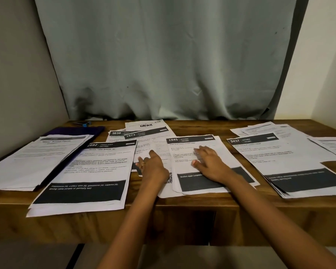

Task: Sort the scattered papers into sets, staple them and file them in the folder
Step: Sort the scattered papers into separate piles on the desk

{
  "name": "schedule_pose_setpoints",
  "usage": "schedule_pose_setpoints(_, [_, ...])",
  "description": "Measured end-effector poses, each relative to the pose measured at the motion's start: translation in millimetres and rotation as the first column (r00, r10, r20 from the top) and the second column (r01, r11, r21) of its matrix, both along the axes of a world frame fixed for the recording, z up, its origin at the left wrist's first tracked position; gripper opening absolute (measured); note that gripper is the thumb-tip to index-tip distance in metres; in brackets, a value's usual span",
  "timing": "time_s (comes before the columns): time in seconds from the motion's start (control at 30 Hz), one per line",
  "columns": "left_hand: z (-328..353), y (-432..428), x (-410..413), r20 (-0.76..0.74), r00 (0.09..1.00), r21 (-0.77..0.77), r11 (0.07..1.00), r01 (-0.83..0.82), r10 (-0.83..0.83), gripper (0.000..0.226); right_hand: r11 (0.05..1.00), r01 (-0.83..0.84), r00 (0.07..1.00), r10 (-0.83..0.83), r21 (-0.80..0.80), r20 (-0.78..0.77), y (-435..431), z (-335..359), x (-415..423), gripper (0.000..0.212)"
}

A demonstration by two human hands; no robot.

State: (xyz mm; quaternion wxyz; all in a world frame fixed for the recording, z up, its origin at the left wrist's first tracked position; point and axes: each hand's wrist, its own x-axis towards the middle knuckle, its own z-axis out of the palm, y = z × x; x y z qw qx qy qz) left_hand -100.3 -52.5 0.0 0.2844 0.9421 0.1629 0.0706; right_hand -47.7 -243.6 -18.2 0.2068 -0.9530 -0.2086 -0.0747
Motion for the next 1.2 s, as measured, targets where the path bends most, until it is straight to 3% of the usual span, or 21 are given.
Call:
schedule_pose_setpoints(0.07, [-2, 1, 3, 0.049, 0.999, -0.022, 1.0, -0.021, 0.022, 0.068, 0.996, -0.027, 0.999, 0.024, -0.081, -0.035, -1, -6, 3, 0.059])
schedule_pose_setpoints(0.23, [-5, 4, -2, 0.332, 0.942, -0.2, 0.979, 0.026, 0.043, 0.049, 0.997, -0.027, 0.999, 0.023, -0.072, -0.049, -2, -7, 3, 0.058])
schedule_pose_setpoints(0.4, [9, 13, -1, 0.443, 0.896, -0.189, 0.98, 0.065, 0.026, 0.033, 1.0, -0.01, 0.998, 0.008, -0.025, -0.063, -3, -4, 1, 0.058])
schedule_pose_setpoints(0.93, [56, 132, -46, 0.548, 0.759, -0.4, 0.907, -0.131, 0.351, 0.025, 0.997, -0.023, 0.99, 0.012, -0.079, -0.141, -2, 8, -2, 0.059])
schedule_pose_setpoints(1.0, [59, 140, -51, 0.562, 0.744, -0.411, 0.903, -0.127, 0.361, 0.023, 1.0, -0.008, 0.986, 0.006, -0.017, -0.168, -1, 10, -3, 0.059])
schedule_pose_setpoints(1.07, [60, 143, -54, 0.567, 0.742, -0.432, 0.896, -0.102, 0.358, 0.021, 0.988, 0.021, 0.983, 0.008, 0.155, -0.182, 4, 16, -8, 0.057])
schedule_pose_setpoints(1.2, [62, 130, -56, 0.556, 0.762, -0.499, 0.866, -0.013, 0.332, 0.017, 0.887, 0.015, 0.986, 0.064, 0.461, -0.155, 16, 33, -26, 0.047])
